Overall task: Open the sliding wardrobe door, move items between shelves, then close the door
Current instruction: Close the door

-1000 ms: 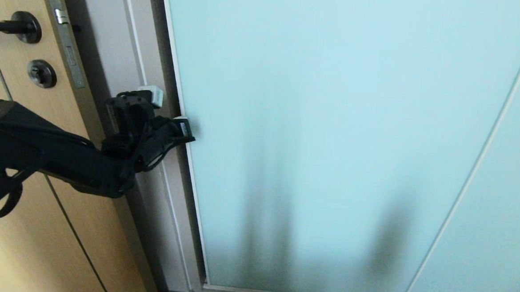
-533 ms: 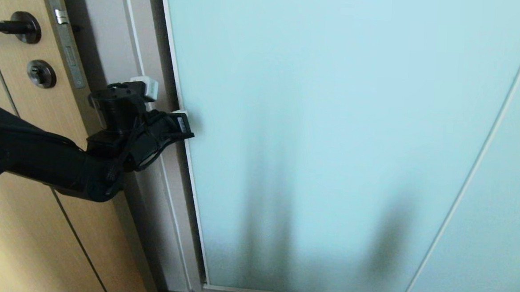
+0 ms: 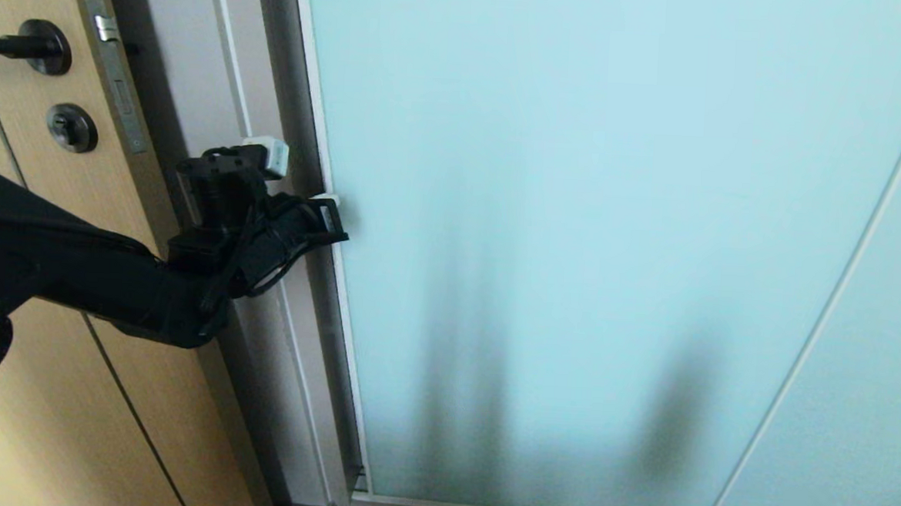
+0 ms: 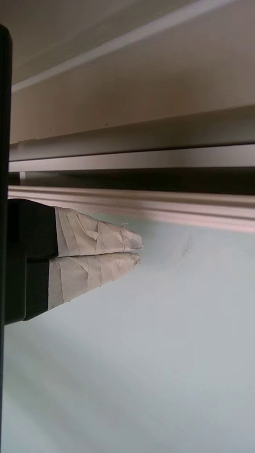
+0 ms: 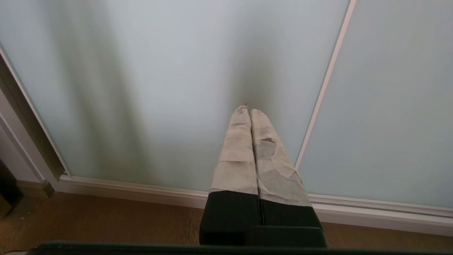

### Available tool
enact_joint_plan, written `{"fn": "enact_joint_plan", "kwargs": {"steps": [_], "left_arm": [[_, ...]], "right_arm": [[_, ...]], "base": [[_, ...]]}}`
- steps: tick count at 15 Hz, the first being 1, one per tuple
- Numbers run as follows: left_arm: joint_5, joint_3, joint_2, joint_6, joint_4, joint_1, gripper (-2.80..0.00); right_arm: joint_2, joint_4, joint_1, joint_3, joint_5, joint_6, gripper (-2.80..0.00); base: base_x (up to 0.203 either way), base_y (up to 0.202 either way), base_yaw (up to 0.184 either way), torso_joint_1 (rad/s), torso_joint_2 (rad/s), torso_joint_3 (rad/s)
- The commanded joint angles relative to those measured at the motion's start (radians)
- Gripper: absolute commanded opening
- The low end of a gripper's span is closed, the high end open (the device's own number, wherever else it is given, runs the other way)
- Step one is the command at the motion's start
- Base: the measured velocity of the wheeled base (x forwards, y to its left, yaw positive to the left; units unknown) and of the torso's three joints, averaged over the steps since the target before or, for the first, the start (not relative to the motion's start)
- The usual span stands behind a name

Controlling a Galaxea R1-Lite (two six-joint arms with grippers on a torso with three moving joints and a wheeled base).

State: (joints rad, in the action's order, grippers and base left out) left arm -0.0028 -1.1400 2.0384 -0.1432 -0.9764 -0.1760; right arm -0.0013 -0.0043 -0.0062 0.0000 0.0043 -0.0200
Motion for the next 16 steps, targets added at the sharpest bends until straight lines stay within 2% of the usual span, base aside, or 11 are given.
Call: {"fn": "enact_joint_plan", "kwargs": {"steps": [1, 7, 12, 16], "left_arm": [[0.000, -0.012, 0.022, -0.001, -0.005, 0.000, -2.80], [-0.001, 0.019, -0.026, -0.002, -0.009, -0.014, -2.80], [-0.002, 0.096, -0.134, -0.004, -0.012, -0.109, -2.80], [-0.006, 0.067, -0.076, -0.002, -0.011, -0.113, -2.80]], "right_arm": [[0.001, 0.000, 0.000, 0.001, 0.000, 0.000, -2.80], [0.001, 0.000, 0.000, 0.001, 0.000, 0.000, -2.80], [0.001, 0.000, 0.000, 0.000, 0.000, 0.000, -2.80], [0.001, 0.000, 0.000, 0.000, 0.000, 0.000, -2.80]], "base": [[0.000, 0.000, 0.000, 0.000, 0.00, 0.000], [0.000, 0.000, 0.000, 0.000, 0.00, 0.000], [0.000, 0.000, 0.000, 0.000, 0.00, 0.000], [0.000, 0.000, 0.000, 0.000, 0.00, 0.000]]}}
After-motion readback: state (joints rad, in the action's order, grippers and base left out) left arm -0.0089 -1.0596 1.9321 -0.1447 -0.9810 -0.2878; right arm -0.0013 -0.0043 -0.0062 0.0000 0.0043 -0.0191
